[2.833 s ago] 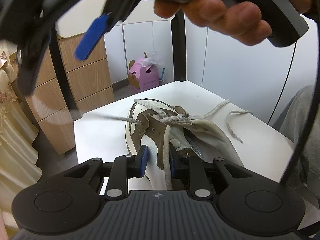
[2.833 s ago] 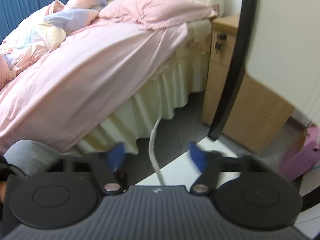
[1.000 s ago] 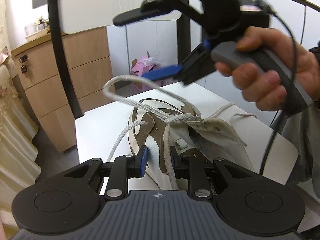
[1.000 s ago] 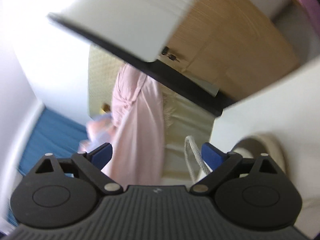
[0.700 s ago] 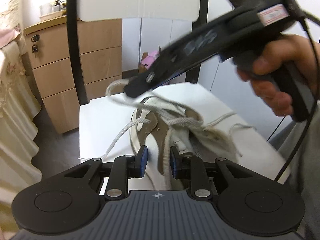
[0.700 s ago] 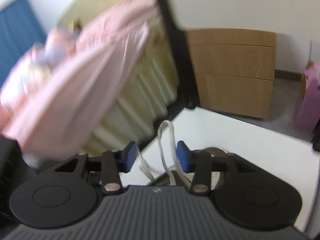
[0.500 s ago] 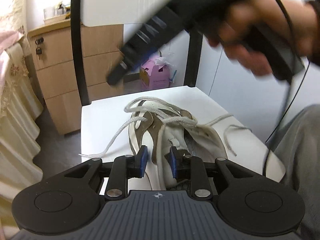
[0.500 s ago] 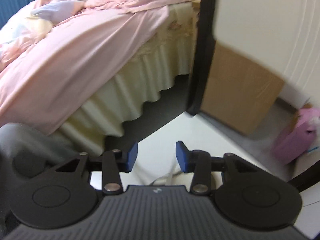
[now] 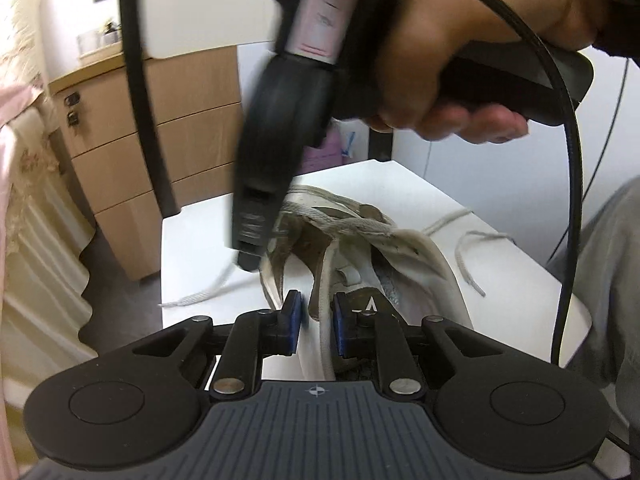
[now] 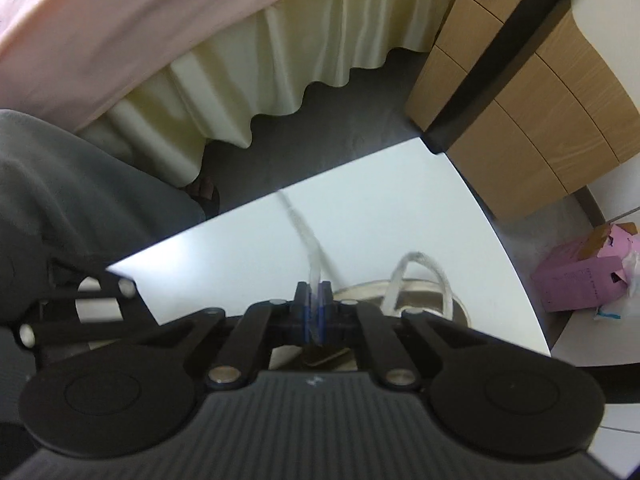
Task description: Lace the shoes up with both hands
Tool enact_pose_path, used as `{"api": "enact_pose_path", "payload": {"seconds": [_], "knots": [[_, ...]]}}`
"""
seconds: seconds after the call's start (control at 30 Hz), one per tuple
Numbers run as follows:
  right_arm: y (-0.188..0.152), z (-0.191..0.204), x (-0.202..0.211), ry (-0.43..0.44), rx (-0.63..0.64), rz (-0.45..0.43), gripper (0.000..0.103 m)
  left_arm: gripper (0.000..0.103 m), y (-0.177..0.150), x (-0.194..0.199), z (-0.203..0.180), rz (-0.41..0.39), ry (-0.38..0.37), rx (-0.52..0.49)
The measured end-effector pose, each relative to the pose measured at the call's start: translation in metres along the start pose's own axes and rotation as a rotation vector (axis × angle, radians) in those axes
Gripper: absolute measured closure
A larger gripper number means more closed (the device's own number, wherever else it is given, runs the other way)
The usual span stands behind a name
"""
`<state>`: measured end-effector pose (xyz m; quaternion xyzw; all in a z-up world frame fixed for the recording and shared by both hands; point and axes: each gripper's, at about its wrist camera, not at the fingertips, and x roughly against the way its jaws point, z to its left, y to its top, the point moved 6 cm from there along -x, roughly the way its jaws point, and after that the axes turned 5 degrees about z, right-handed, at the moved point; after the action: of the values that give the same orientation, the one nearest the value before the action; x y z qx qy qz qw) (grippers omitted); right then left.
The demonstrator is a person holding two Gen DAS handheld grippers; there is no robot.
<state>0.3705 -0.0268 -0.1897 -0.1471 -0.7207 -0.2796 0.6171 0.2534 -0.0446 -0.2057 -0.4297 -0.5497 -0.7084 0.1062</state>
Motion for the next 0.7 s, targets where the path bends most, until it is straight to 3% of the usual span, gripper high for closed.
{"api": "enact_pose_path", "payload": {"seconds": [0.23, 0.47, 0.57, 0.7], "knots": [[0.027, 0.005, 0.075, 0.049, -0.128, -0.305, 0.1, 0.084, -0.001, -0.002, -0.007, 0.002, -0.01, -0.057], [0.068, 0.024, 0.16, 0.11, -0.121, -0.533, 0.1, 0.084, -0.001, -0.002, -0.006, 0.003, -0.029, -0.069], [0.081, 0.034, 0.184, 0.107, -0.076, -0.564, 0.1, 0.083, -0.002, -0.002, -0.005, 0.002, -0.034, -0.074], [0.084, 0.036, 0.167, 0.088, -0.042, -0.471, 0.099, 0.083, -0.002, -0.002, -0.007, -0.002, -0.04, -0.081]]}}
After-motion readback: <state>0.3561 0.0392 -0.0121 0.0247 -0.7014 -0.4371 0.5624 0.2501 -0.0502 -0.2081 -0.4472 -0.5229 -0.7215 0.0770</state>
